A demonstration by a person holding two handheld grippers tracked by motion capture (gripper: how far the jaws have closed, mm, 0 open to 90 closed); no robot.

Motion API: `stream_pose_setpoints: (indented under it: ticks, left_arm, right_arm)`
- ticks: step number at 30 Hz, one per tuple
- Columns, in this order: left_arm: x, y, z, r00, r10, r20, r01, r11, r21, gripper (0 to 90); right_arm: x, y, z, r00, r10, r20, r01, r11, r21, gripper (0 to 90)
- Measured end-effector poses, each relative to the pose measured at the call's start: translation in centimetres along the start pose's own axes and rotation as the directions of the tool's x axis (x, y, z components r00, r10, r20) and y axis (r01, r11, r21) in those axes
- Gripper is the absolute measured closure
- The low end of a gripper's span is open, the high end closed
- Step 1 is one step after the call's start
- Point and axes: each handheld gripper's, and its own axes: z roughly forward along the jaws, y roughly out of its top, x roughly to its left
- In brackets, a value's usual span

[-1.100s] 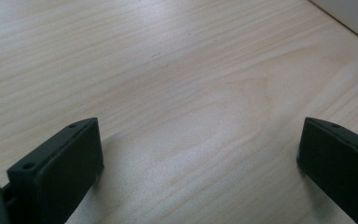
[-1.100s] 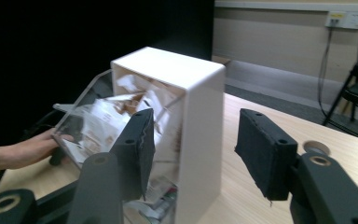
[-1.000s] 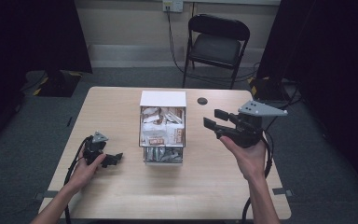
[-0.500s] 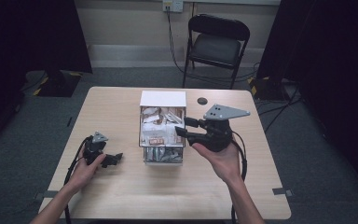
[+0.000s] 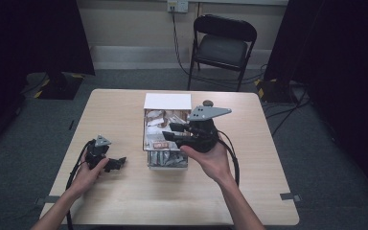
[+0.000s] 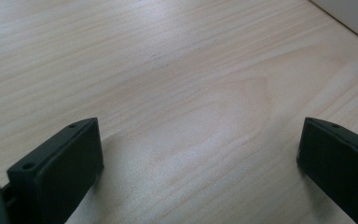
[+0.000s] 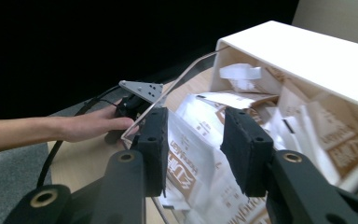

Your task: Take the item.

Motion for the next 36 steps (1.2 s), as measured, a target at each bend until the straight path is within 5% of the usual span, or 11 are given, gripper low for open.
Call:
stream_pose_setpoints:
  ticks: [16, 36]
  left_arm:
    - [0.0, 0.0, 0.0, 1.0000, -0.003, 0.000, 0.003, 1.0000, -0.001, 0.0]
    - [0.0, 0.0, 0.0, 1.0000, 0.001, -0.001, -0.001, 1.0000, 0.000, 0.0]
  right_arm:
    - [-0.2, -0.3, 2.0, 0.9999, -0.014, -0.003, 0.014, 0.999, 0.045, 61.1]
    - [0.3, -0.8, 3.2, 0.9976, -0.037, -0.058, 0.043, 0.993, 0.106, 74.3]
